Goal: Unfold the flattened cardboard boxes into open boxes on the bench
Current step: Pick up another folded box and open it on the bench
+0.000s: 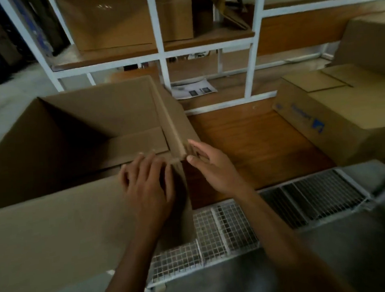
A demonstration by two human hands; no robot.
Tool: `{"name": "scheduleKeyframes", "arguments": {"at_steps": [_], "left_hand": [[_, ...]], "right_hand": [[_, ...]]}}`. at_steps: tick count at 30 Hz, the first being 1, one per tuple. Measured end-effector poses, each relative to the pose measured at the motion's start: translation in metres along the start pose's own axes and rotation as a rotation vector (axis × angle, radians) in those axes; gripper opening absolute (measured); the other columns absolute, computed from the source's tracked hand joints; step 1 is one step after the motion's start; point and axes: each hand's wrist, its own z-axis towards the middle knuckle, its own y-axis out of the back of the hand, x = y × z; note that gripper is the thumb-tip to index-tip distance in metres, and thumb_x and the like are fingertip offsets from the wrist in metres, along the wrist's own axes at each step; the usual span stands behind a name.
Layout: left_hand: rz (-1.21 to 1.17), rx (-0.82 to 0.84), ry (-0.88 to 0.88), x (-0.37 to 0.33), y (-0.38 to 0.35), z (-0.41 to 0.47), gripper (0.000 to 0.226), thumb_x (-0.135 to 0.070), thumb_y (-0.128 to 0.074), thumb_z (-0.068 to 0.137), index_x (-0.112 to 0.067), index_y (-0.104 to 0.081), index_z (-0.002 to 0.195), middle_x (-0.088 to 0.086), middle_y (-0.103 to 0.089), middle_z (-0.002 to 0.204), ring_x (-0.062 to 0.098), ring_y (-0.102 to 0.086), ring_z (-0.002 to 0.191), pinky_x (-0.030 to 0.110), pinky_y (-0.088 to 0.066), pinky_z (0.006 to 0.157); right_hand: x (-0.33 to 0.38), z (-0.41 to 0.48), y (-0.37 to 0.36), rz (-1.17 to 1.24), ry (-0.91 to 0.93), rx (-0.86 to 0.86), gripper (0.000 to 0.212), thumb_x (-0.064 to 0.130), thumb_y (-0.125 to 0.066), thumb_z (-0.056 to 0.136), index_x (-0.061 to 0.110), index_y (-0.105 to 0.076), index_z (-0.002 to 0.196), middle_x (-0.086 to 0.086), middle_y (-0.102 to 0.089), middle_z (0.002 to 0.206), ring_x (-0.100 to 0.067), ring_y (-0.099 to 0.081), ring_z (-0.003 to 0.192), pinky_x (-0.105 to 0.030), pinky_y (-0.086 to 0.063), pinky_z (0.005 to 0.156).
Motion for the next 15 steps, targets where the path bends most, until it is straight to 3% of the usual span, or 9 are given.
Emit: {"name": "scheduleKeyframes", "arguments": {"at_steps": [4,8,15], "left_hand": [[-0.265,-0.032,0.086,-0.07,-0.012,-0.011,0.043,-0.036,-0.049,0.095,-0.009,-0.059,0.127,0.011,-0.051,0.143,0.028,-0.032,0.143,0.05,-0.019,0.118],[-0.522,0.048,0.026,-0.172,-0.021,-0.015,0.049,-0.033,-0.052,0.096,-0.006,-0.051,0.137,0.014,-0.041,0.151,0.027,-0.03,0.145,0.042,-0.028,0.117],[-0.693,0.367,-0.077,-0.307,-0.061,-0.054,0.059,-0.047,-0.05,0.095,-0.021,-0.038,0.146,0.002,-0.028,0.159,0.016,-0.03,0.144,0.04,-0.032,0.111]], "right_hand": [[-0.02,-0.048,0.063,-0.086,0.061,-0.13,0.063,0.034,-0.056,0.099,0.03,-0.027,0.154,0.007,-0.036,0.157,0.003,-0.031,0.133,-0.03,-0.035,0.111],[-0.053,-0.096,0.139,-0.158,0.077,-0.354,0.064,0.03,-0.058,0.097,0.029,-0.028,0.154,0.002,-0.033,0.159,-0.013,-0.032,0.144,-0.046,-0.038,0.113],[-0.118,-0.178,0.239,-0.236,-0.035,-0.633,0.064,0.037,-0.056,0.094,0.037,-0.027,0.15,0.0,-0.034,0.156,-0.017,-0.039,0.139,-0.048,-0.049,0.102]]}}
